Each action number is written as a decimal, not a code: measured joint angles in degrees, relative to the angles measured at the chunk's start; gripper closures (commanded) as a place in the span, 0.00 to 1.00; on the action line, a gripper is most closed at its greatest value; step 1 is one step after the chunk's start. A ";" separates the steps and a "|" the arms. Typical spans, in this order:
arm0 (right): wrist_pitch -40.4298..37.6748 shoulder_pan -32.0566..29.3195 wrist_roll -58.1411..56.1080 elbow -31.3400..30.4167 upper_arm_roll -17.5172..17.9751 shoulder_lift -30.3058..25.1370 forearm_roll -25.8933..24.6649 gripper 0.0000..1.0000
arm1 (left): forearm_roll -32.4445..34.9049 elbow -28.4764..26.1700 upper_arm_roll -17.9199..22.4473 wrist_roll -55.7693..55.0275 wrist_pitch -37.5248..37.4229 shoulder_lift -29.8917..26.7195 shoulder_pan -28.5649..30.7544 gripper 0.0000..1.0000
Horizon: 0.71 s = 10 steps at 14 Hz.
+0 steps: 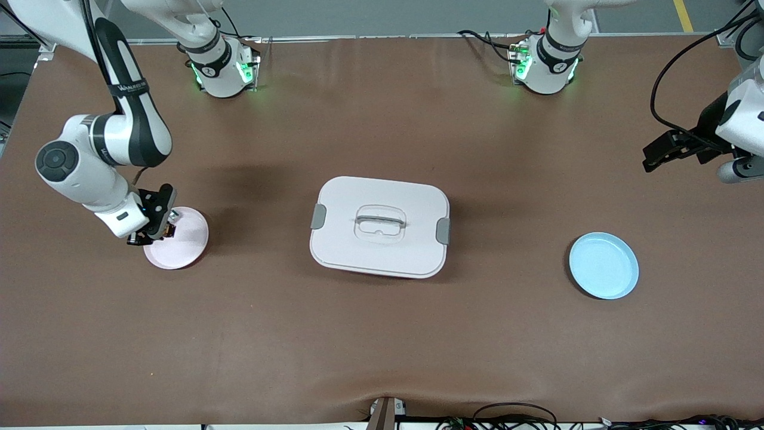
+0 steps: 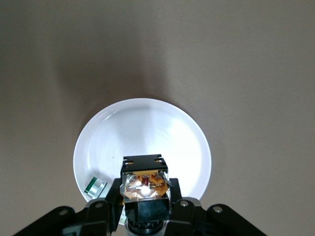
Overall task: Transfer orange switch to right arm and place
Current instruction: 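Move the right gripper over the white plate and lower the switch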
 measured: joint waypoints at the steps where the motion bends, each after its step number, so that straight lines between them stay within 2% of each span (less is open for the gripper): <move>1: 0.49 -0.17 -0.41 -0.02 0.00 0.81 0.00 1.00 | -0.02 0.00 0.00 0.00 0.00 0.00 0.00 0.00; 10: 7.17 -0.83 -1.38 -0.20 0.07 7.57 -0.02 0.99 | -0.41 -0.24 0.01 0.00 0.00 0.08 -0.08 0.00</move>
